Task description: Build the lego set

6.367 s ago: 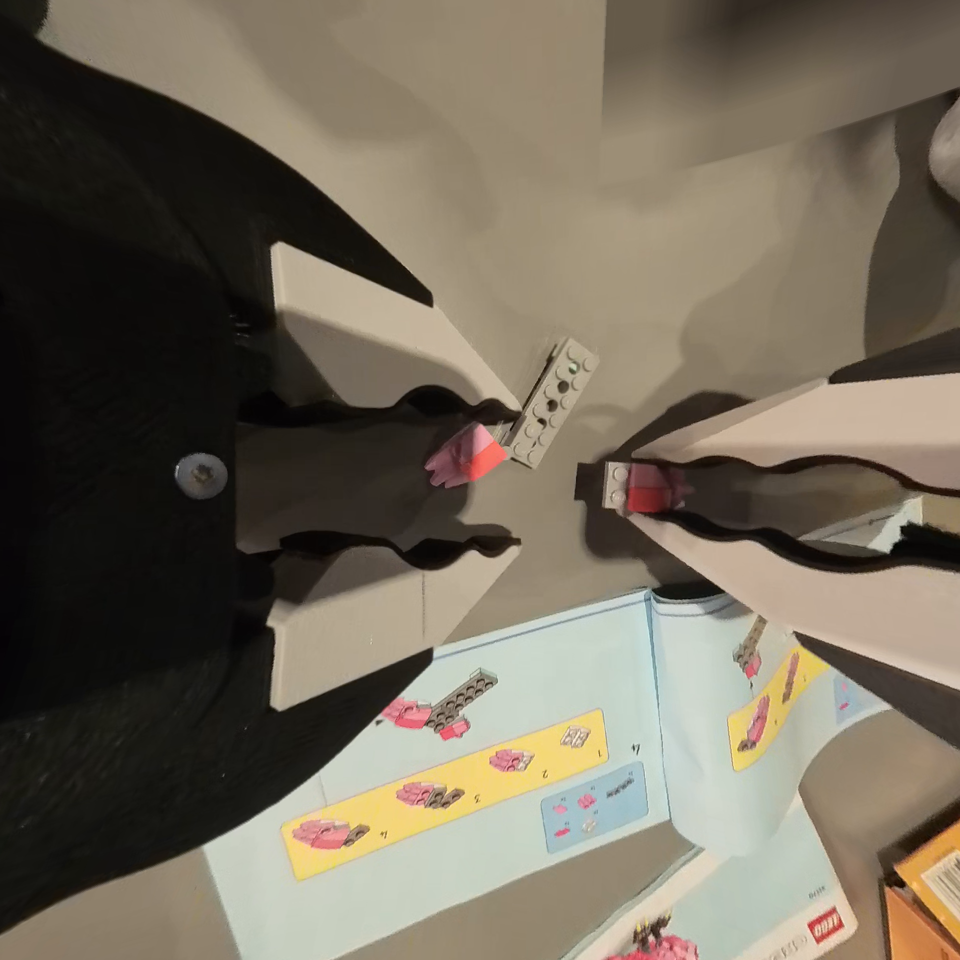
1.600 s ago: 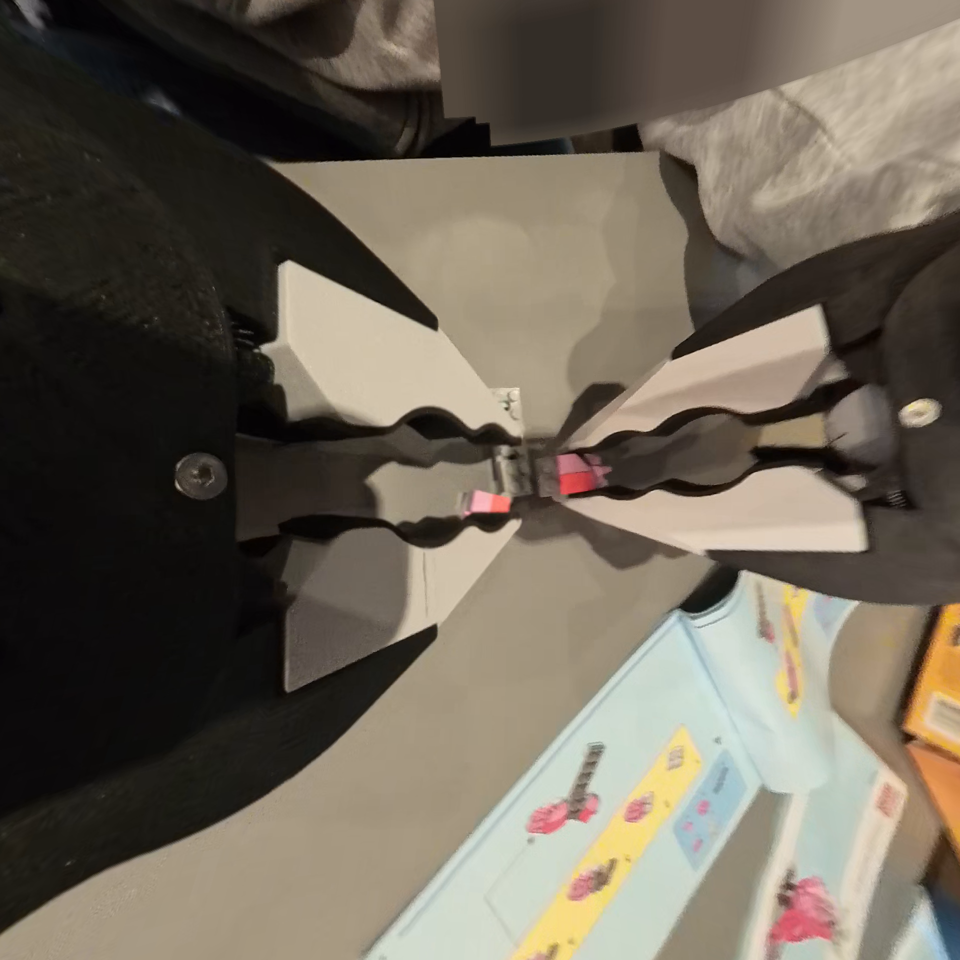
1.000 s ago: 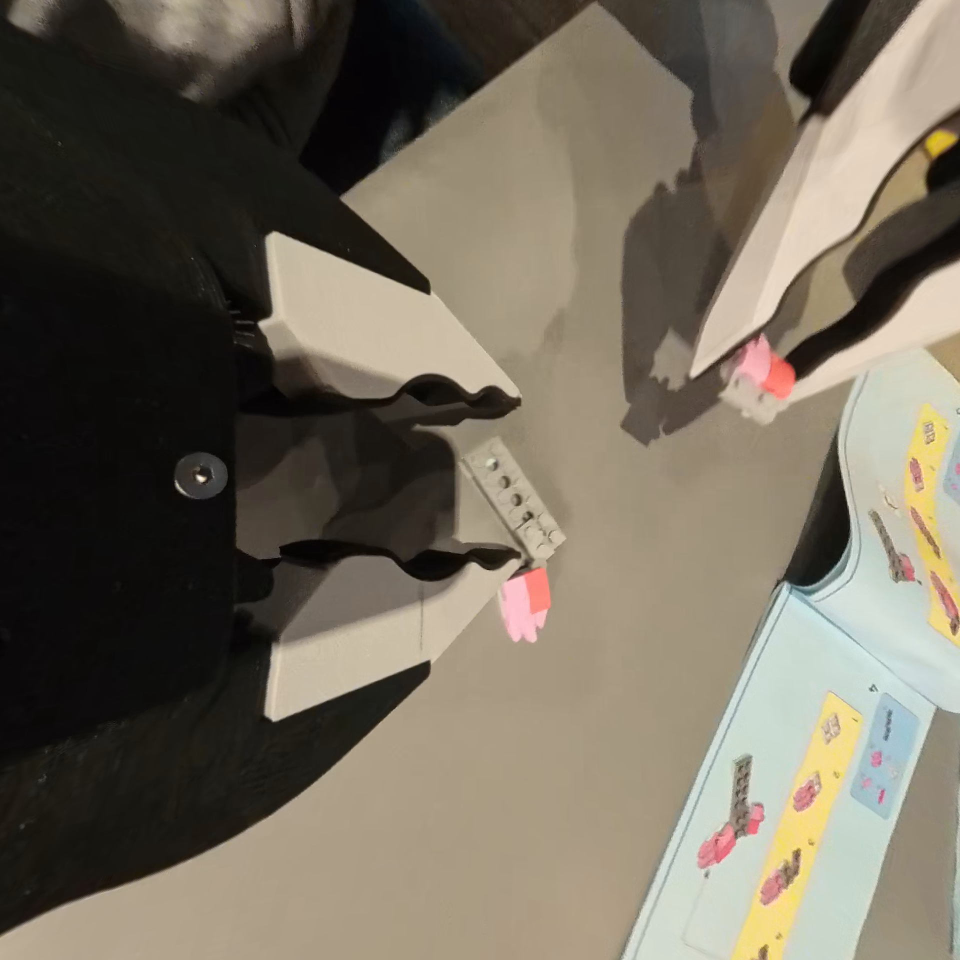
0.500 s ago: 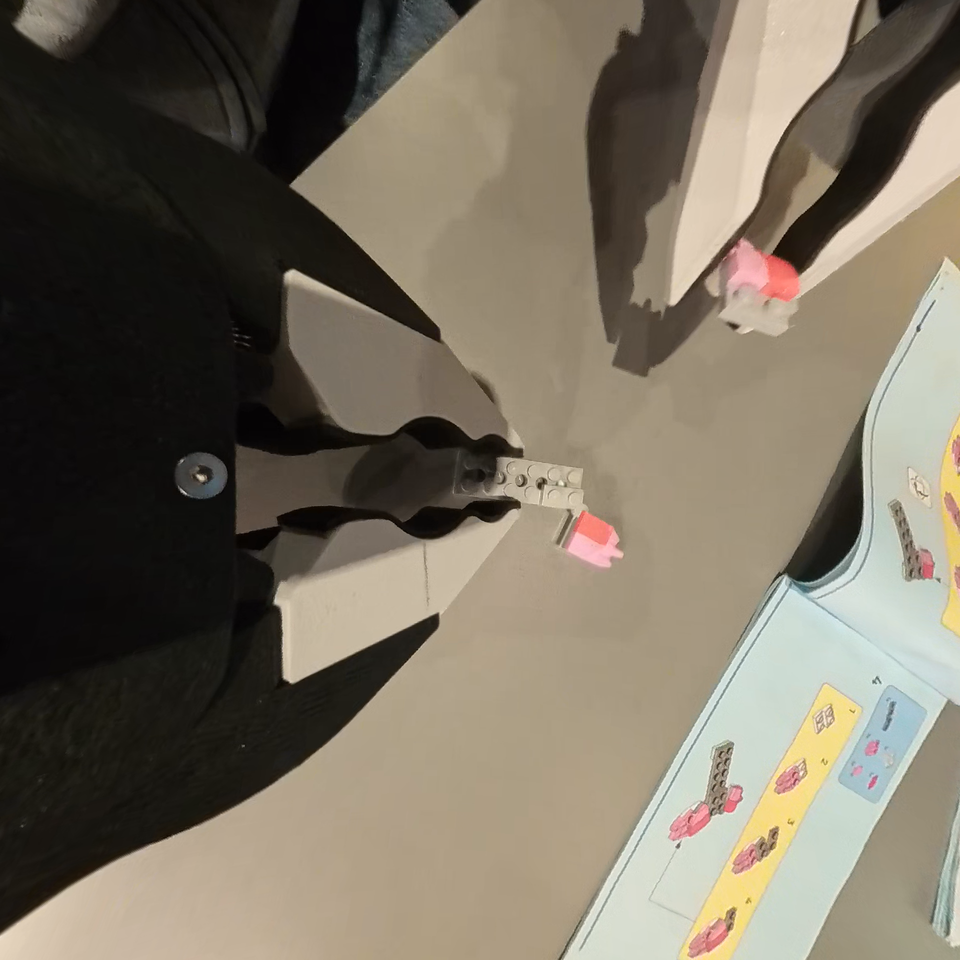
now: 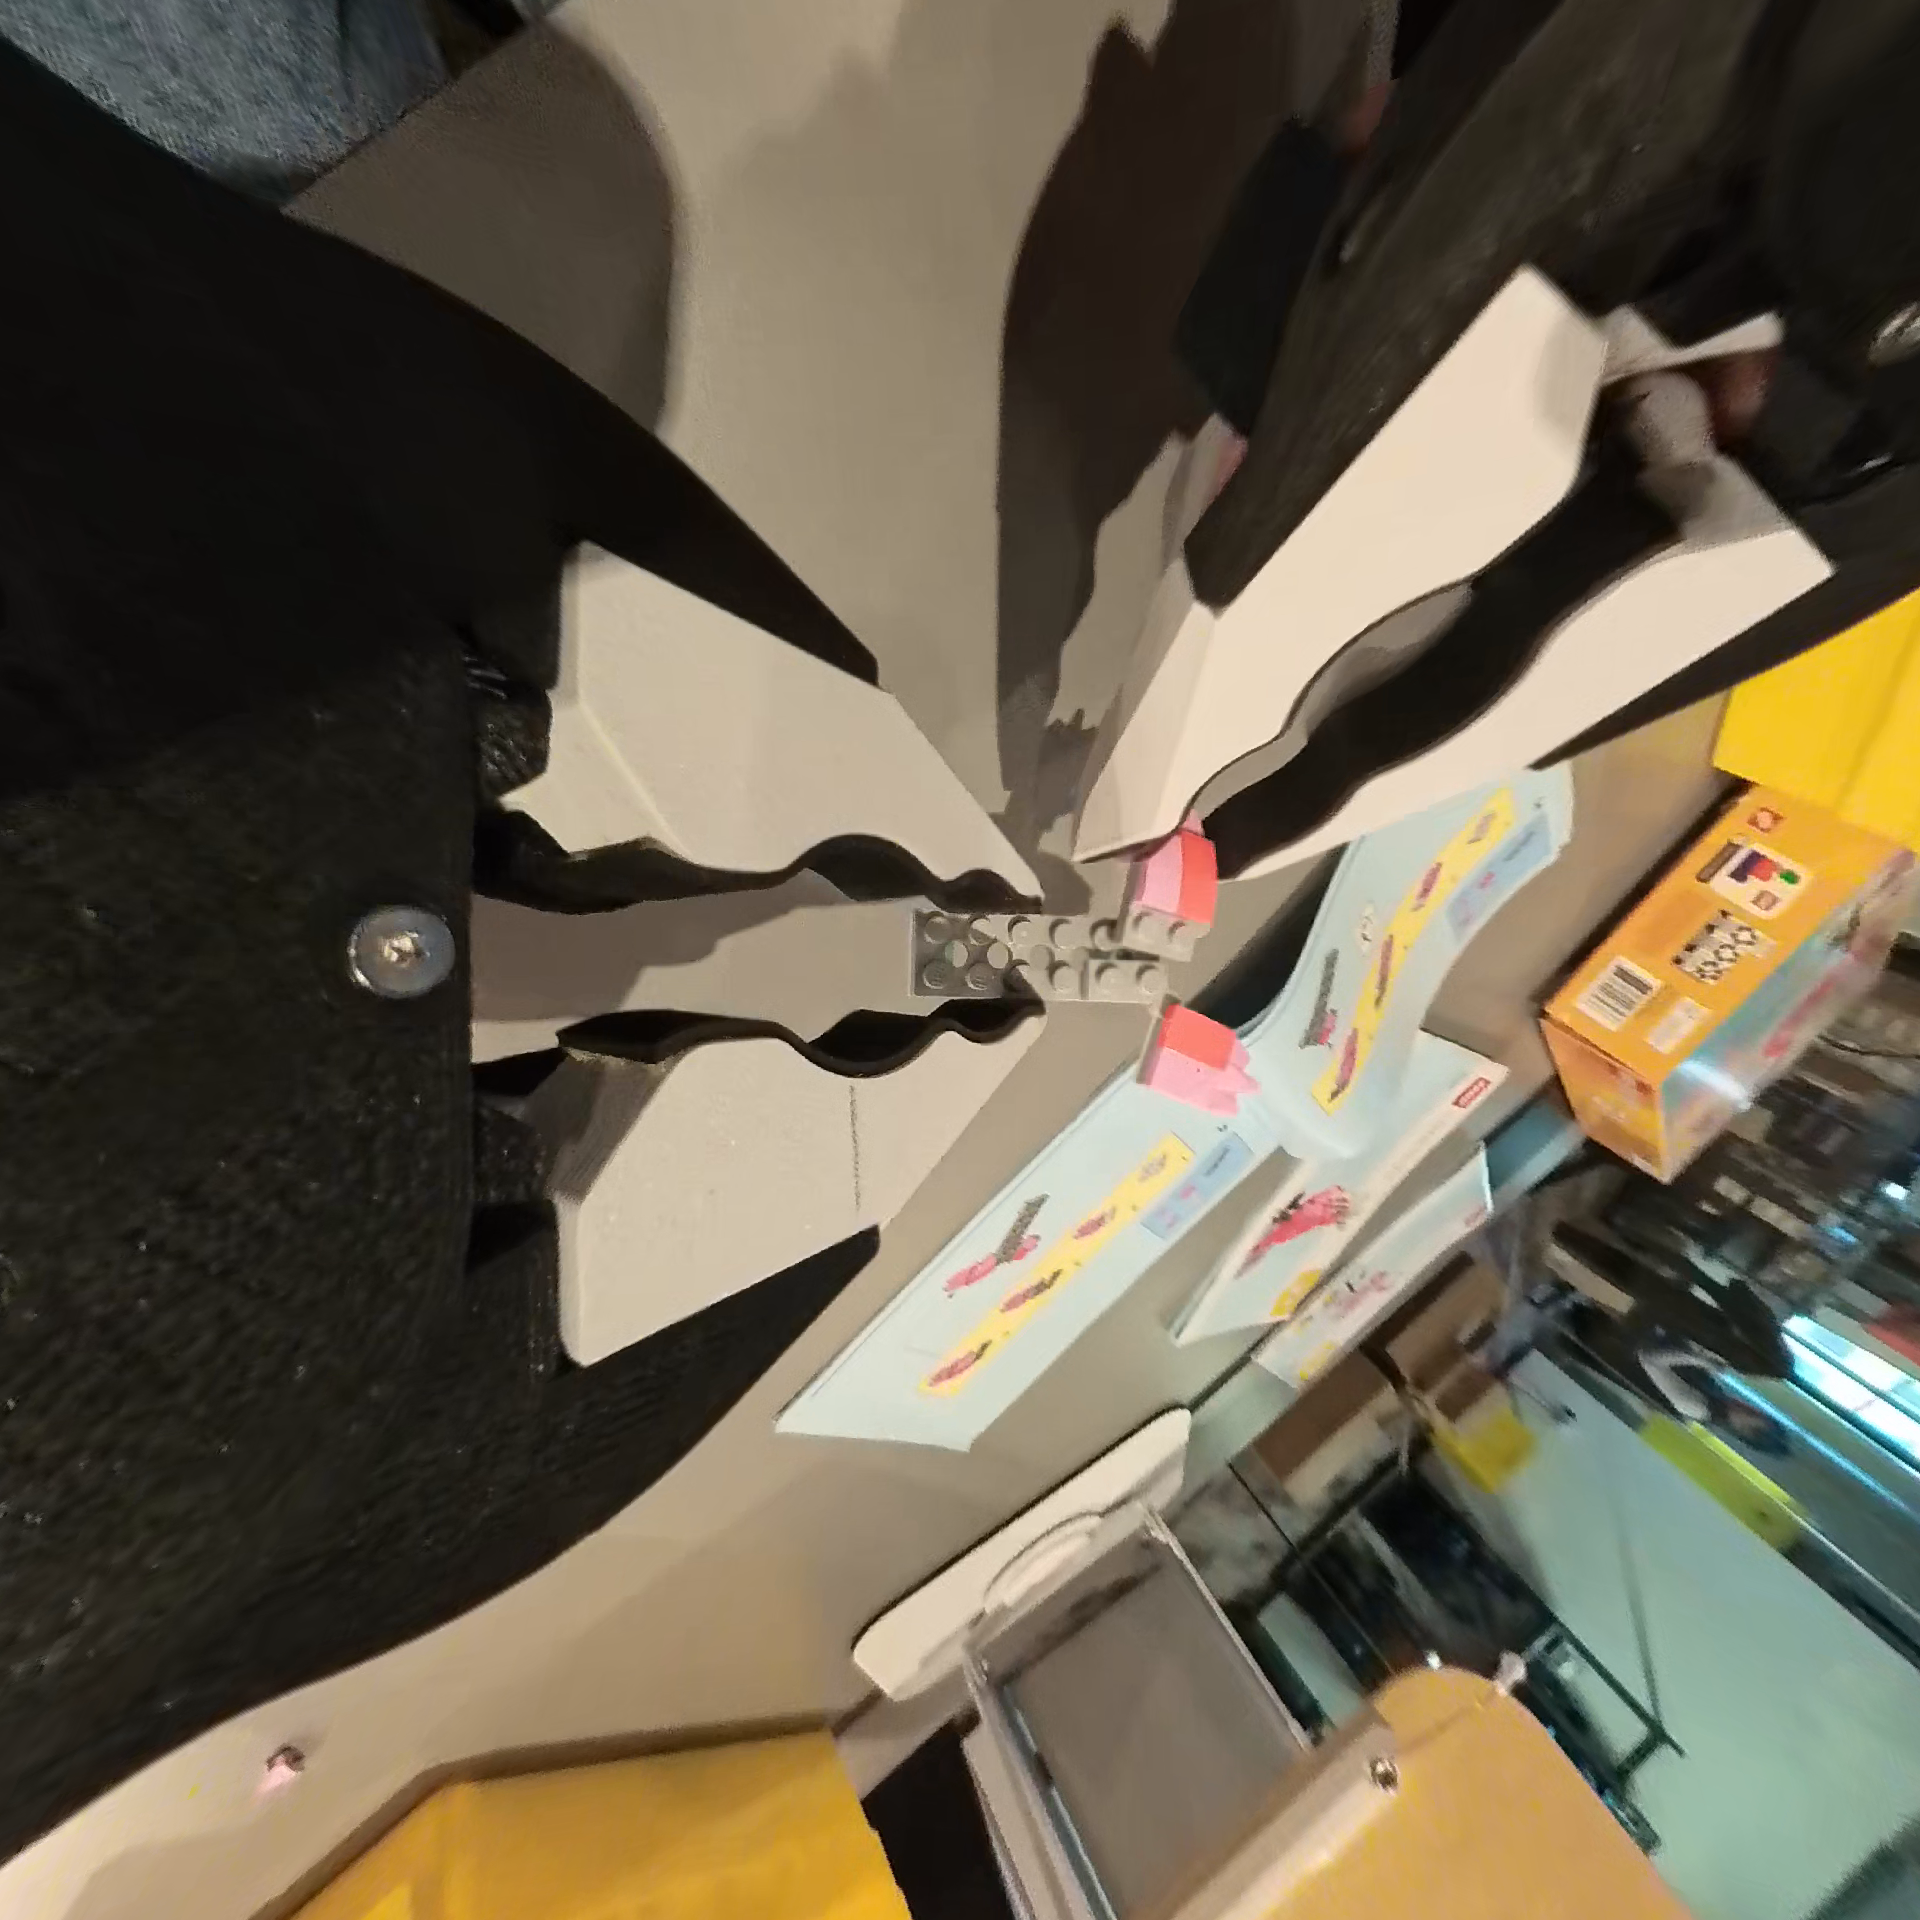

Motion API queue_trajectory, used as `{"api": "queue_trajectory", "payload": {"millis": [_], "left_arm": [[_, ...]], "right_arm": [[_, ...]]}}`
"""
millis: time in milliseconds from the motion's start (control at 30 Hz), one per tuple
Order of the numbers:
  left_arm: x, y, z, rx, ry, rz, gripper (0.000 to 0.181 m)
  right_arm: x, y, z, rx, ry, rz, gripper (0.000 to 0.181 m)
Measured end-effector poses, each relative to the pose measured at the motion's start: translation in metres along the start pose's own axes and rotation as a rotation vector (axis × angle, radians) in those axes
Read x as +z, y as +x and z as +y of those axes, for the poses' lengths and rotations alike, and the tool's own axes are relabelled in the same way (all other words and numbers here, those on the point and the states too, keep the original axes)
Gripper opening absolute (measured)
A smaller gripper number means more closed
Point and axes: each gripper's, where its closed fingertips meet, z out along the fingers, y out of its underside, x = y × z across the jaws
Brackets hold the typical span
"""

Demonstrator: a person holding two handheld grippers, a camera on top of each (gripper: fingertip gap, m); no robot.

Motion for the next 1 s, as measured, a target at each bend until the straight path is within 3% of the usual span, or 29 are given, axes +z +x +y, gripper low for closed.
{"api": "queue_trajectory", "payload": {"millis": [333, 867, 1000], "left_arm": [[-0.004, -0.014, -0.008, 0.061, 0.096, -0.164, 0.016], [-0.007, -0.027, -0.019, 0.054, 0.211, -0.220, 0.016], [-0.008, -0.028, -0.018, 0.034, 0.209, -0.214, 0.016]], "right_arm": [[0.004, 0.004, -0.014, -0.024, 0.043, 0.082, 0.014], [0.007, 0.011, -0.036, -0.188, 0.143, 0.150, 0.014], [0.005, 0.011, -0.040, -0.359, 0.135, 0.238, 0.014]]}}
